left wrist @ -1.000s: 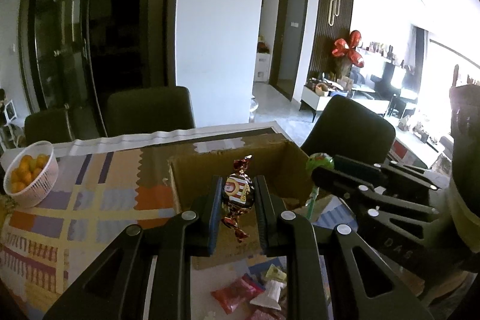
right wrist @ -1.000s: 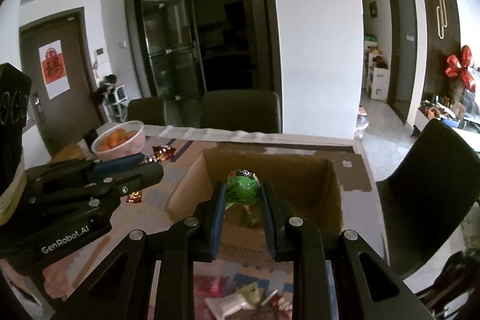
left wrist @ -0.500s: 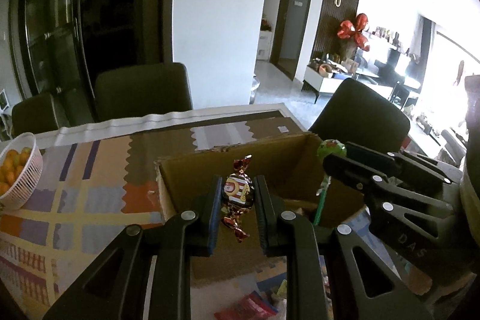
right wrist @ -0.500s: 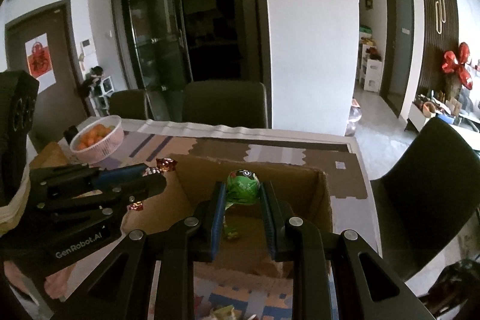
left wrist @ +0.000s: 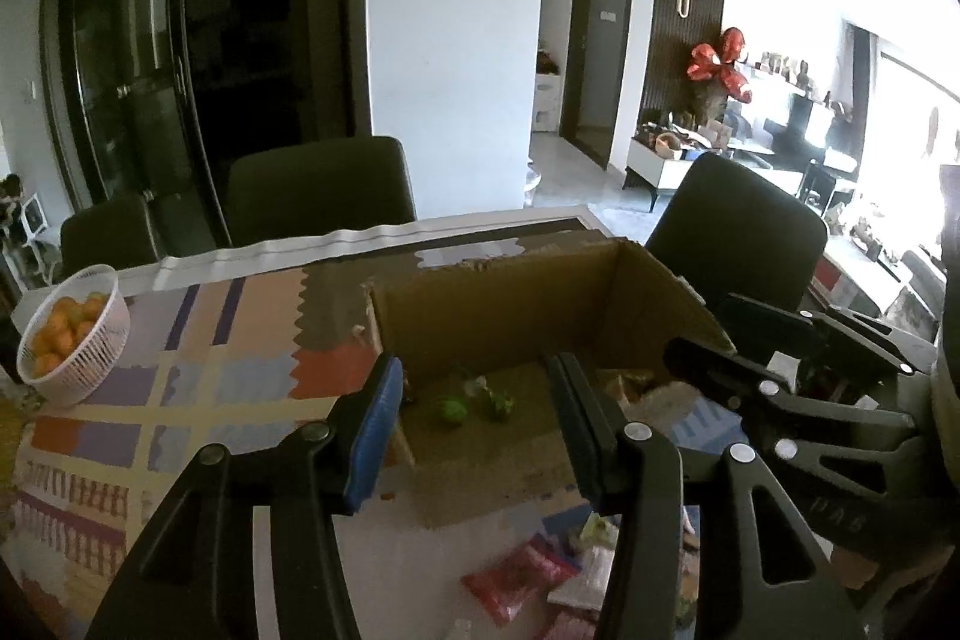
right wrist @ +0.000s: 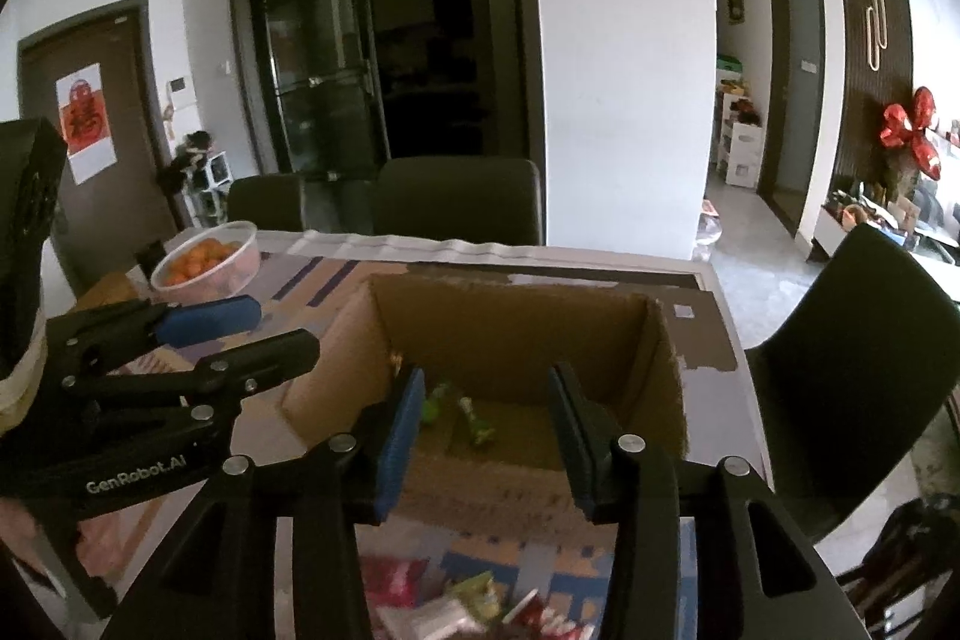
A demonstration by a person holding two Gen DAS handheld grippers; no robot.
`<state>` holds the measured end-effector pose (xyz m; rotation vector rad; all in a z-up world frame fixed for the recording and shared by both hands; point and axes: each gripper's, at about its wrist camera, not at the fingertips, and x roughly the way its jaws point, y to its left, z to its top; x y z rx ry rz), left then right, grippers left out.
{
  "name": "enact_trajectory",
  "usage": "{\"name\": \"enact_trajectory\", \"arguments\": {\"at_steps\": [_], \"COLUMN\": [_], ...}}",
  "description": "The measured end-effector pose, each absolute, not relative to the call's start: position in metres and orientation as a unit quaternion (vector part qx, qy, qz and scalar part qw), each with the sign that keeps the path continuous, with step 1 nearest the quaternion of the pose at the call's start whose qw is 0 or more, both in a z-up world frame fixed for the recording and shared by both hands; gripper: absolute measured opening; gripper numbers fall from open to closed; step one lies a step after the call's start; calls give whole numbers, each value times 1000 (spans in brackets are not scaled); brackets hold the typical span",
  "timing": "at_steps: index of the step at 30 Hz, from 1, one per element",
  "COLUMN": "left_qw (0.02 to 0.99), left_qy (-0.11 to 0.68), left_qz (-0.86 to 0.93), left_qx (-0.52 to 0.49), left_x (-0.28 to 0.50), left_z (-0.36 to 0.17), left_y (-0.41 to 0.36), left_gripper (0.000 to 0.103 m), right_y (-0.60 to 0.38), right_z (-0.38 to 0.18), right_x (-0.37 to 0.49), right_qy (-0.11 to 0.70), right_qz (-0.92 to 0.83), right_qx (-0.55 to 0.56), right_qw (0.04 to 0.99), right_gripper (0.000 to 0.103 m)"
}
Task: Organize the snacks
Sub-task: 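Open both tools to drop the candy and lollipop into the box, then grasp the small clear candy with the left tool while the right tool grasps the white packet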
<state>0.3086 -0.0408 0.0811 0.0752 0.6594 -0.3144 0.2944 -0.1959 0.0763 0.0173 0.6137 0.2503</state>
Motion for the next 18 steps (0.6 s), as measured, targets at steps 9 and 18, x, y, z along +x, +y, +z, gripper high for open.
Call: {"name": "enact_trajectory", "arguments": {"at_steps": [9, 18], "left_qw": [940, 939], "left_qy": [302, 312], "left_qz": [-152, -140], "left_qx": [38, 46], "left_x": [261, 230], "left_z": [91, 73], "left_y": [-25, -9], "left_gripper": [52, 52], "right_y": [-180, -174], "right_z": [79, 67], "right_x": [255, 232], "right_qy": [300, 307], "right_qz": [139, 130], "right_qx": [3, 12], "right_qw": [944, 943], "right_gripper": [52, 57]}}
